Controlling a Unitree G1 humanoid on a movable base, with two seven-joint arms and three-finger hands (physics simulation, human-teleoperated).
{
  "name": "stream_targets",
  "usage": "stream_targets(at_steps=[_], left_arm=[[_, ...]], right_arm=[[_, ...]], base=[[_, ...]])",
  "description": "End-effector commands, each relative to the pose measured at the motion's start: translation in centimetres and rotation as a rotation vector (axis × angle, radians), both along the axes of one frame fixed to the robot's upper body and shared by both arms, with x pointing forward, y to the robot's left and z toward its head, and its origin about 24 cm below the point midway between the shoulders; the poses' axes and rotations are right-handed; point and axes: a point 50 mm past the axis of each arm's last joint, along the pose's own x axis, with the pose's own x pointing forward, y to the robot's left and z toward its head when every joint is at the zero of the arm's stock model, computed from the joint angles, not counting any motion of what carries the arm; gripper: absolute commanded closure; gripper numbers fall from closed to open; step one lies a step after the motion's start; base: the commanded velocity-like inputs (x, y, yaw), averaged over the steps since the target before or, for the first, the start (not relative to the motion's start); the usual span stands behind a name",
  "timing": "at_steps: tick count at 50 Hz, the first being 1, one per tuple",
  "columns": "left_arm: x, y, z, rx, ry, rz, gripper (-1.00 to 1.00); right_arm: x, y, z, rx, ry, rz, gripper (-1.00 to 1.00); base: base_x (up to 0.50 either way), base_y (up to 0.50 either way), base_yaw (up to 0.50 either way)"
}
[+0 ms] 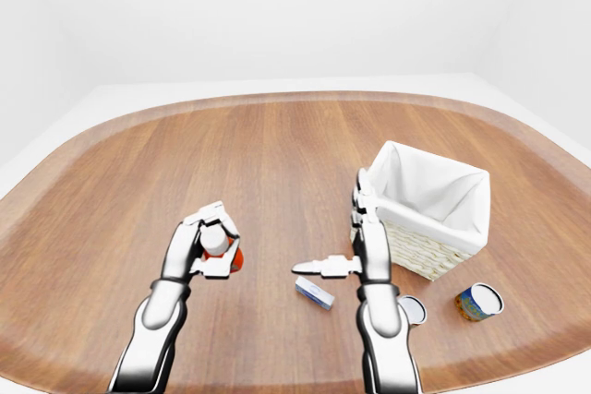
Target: Pick up the ketchup, and put it in the basket.
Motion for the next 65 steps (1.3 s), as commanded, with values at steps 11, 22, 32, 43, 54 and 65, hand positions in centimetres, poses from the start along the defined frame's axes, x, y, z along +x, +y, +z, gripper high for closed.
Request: stream_targets(at_steps=[11,22,32,43,54,65], left_arm=[[0.3,-3.8,3.0,-0.102,-0.049,-0.061,1.00],[0.0,-5.7,5.1,-0.133,-0.132,-0.117,1.00],[-0.5,-7.6,6.3,-0.145,-0.178,-0.171,1.00],[-1.6,-9.7,7.8,-0.170,-0.238,-0.227,1.00],[-3.2,-11.7,9.6,-0.215,-0.311,-0.300,1.00],[-4.1,-13.3,10.3,-0.235,-0.334,-0.348,1.00]], right_arm=[[-0.3,0.0,0.2,0.003,-0.006,0.004,-1.00],[-0.5,-0.1,0.5,0.005,-0.012,0.002,-1.00],[-0.8,-0.3,0.8,0.012,-0.020,0.001,-1.00],[-1.2,-0.2,1.2,0.017,-0.031,0.006,-1.00],[-1.5,-0.5,1.7,0.022,-0.055,0.003,-1.00],[-1.5,-0.6,1.8,0.027,-0.059,0.007,-1.00]], base=[[0.00,0.00,0.00],[0.00,0.00,0.00],[0.00,0.00,0.00],[0.00,0.00,0.00],[0.00,0.00,0.00],[0.00,0.00,0.00]])
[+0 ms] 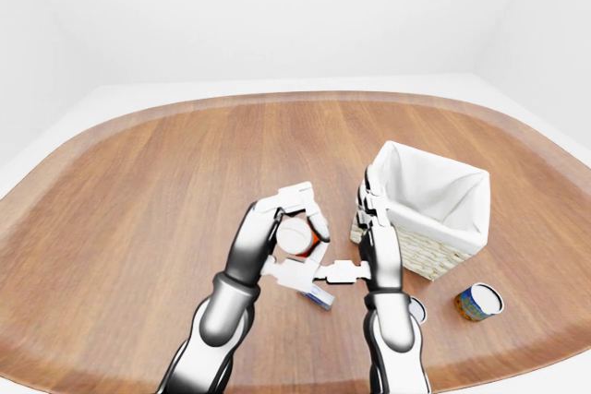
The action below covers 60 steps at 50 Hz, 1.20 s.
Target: Pick up the ketchup, and put it in the basket.
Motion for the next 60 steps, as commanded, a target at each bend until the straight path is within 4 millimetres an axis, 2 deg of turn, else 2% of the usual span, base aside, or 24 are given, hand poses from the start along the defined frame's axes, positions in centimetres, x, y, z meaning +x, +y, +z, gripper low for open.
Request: stream_targets(at_steps=[1,11,35,36,37,38,39,45,51,60], left_arm=[[-1.1,-1.6,1.4,-0.105,-0.021,-0.032,1.00],[-2.1,-2.6,2.3,-0.123,-0.054,-0.068,1.00],[-3.1,-3.8,2.1,-0.135,-0.041,-0.109,1.00],[-3.2,-3.8,2.2,-0.137,-0.043,-0.110,1.00],[-3.2,-3.8,2.2,-0.138,-0.043,-0.110,0.98],[-3.0,-3.7,2.1,-0.137,-0.041,-0.100,0.16],[-2.9,-3.7,2.1,-0.131,-0.043,-0.101,-1.00],[-2.9,-2.4,2.1,-0.140,-0.045,-0.084,-1.00],[-2.4,-0.7,0.8,-0.117,0.006,-0.056,-1.00],[-1.8,1.6,0.1,-0.095,0.026,0.002,-1.00]], right_arm=[[-0.1,-0.2,0.3,0.006,-0.012,0.001,-1.00],[-0.2,-0.3,0.4,0.005,-0.018,0.000,-1.00],[-0.5,-0.3,0.1,-0.026,-0.010,0.007,-1.00],[-0.6,-0.3,0.2,-0.035,-0.029,0.008,-0.31],[-0.7,-0.5,0.3,-0.040,-0.040,-0.015,0.96],[-0.7,-0.5,0.2,-0.040,-0.036,-0.015,1.00],[-0.6,-0.5,0.2,-0.038,-0.036,-0.016,1.00],[-0.5,-0.7,0.2,-0.035,-0.036,-0.036,1.00],[-0.2,-0.3,-0.2,-0.044,-0.029,-0.032,1.00],[-0.1,0.0,-0.4,-0.056,-0.024,-0.027,1.00]], base=[[0.00,0.00,0.00],[0.00,0.00,0.00],[0.00,0.00,0.00],[0.00,0.00,0.00],[0.00,0.00,0.00],[0.00,0.00,0.00],[0.00,0.00,0.00],[0.00,0.00,0.00],[0.00,0.00,0.00],[0.00,0.00,0.00]])
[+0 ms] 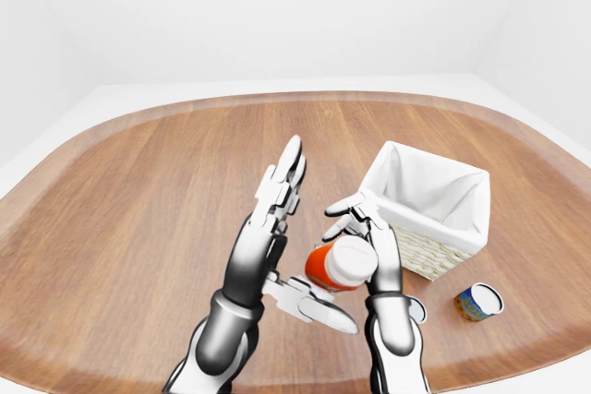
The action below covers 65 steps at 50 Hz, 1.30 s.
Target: Pick up the ketchup, and put it in the basket.
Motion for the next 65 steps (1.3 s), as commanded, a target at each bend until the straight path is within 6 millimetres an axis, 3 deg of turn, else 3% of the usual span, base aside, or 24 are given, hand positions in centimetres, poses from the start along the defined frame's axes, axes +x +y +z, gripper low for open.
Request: stream_targets(at_steps=[1,7,17,26,60,65], left_arm=[[0.5,2.9,-1.0,0.023,0.035,0.064,-1.00],[0.9,5.8,-1.5,0.049,0.052,0.160,-1.00],[1.2,13.2,-5.3,0.032,0.247,0.373,-1.00],[3.3,16.1,-9.8,0.039,0.348,0.468,-1.00],[3.6,15.7,-9.7,0.021,0.403,0.411,-1.00],[3.6,15.9,-9.8,0.024,0.397,0.418,-1.00]], right_arm=[[0.2,0.1,-0.2,-0.012,-0.009,-0.038,1.00],[0.2,0.1,-0.1,-0.015,-0.010,-0.038,1.00],[-0.1,0.2,0.1,-0.026,-0.019,-0.042,1.00],[-0.1,0.3,0.0,-0.033,-0.025,-0.047,1.00],[0.7,0.5,-0.4,-0.020,0.005,-0.053,1.00],[0.5,0.0,0.3,-0.052,-0.003,-0.088,1.00]], base=[[0.00,0.00,0.00],[0.00,0.00,0.00],[0.00,0.00,0.00],[0.00,0.00,0.00],[0.00,0.00,0.00],[0.00,0.00,0.00]])
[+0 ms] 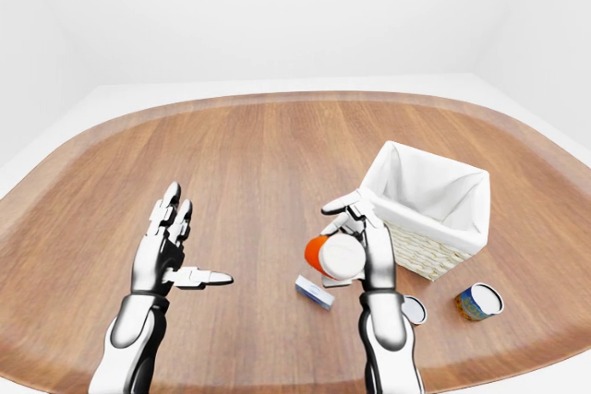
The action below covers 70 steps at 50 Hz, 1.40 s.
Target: Pick up the ketchup, and put it in the basket.
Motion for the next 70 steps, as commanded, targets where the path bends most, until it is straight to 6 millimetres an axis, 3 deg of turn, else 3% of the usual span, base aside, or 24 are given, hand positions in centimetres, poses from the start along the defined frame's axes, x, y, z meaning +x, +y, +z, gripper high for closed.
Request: stream_targets(at_steps=[1,18,34,41,52,58,60,70], left_arm=[[0.0,0.2,0.1,-0.002,0.004,0.002,-1.00],[0.0,0.3,0.2,-0.001,0.004,0.003,-1.00],[-0.2,0.2,0.2,0.000,0.001,-0.001,-1.00],[-0.2,0.2,0.1,-0.003,-0.001,-0.003,-1.00],[-0.1,-0.2,-0.6,0.004,0.005,-0.013,-1.00],[0.1,-0.1,-0.6,0.002,0.008,-0.012,-1.00],[0.0,-0.1,-0.6,0.001,0.007,-0.012,-1.00],[0.0,-0.1,-0.6,0.001,0.006,-0.011,-1.00]], right_arm=[[-0.1,-0.6,1.0,-0.064,-0.010,-0.075,1.00],[-0.8,-1.4,6.9,-0.253,-0.259,-0.115,1.00],[-1.2,-1.7,12.0,-0.558,-0.457,-0.147,1.00],[0.1,-2.4,12.6,-0.657,-0.447,-0.168,1.00],[3.8,-4.9,13.9,-0.883,-0.358,-0.236,1.00],[4.9,-5.6,14.6,-1.033,-0.300,-0.268,1.00],[5.1,-6.0,14.4,-1.154,-0.255,-0.333,1.00],[5.5,-7.0,14.9,-1.307,-0.106,-0.375,1.00]], base=[[0.00,0.00,0.00],[0.00,0.00,0.00],[0.00,0.00,0.00],[0.00,0.00,0.00],[0.00,0.00,0.00],[0.00,0.00,0.00],[0.00,0.00,0.00],[0.00,0.00,0.00]])
